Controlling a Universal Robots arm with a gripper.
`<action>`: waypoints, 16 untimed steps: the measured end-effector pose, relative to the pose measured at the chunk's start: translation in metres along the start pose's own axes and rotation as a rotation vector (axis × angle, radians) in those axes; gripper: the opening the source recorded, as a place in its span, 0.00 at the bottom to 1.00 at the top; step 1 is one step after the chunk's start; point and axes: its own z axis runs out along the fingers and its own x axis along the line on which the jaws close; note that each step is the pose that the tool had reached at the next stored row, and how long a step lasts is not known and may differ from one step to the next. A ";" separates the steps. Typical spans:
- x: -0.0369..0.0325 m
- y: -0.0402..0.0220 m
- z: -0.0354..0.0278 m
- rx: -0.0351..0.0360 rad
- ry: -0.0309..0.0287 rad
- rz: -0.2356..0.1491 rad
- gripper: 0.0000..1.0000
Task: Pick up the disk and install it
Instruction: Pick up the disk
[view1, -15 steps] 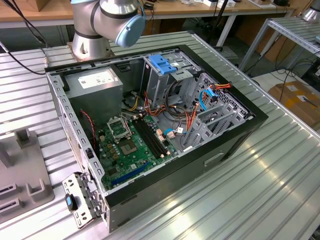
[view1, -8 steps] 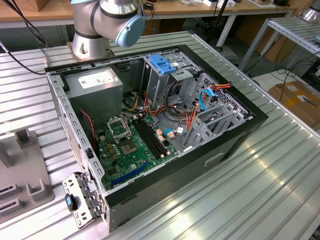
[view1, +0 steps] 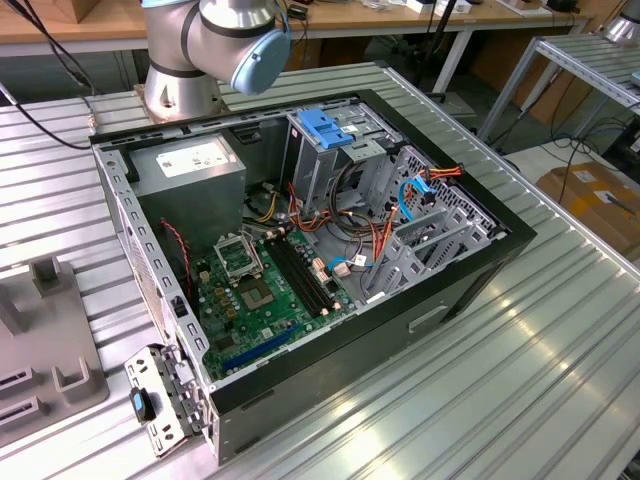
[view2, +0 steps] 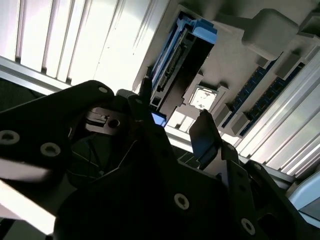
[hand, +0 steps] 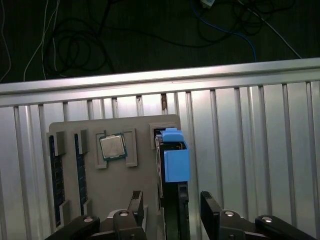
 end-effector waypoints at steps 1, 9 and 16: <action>0.0000 0.0000 0.0000 0.0000 0.0000 0.000 0.60; -0.0002 0.0002 0.0166 0.0008 0.0000 0.000 0.60; -0.0004 0.0005 0.0333 0.0010 -0.0001 0.000 0.60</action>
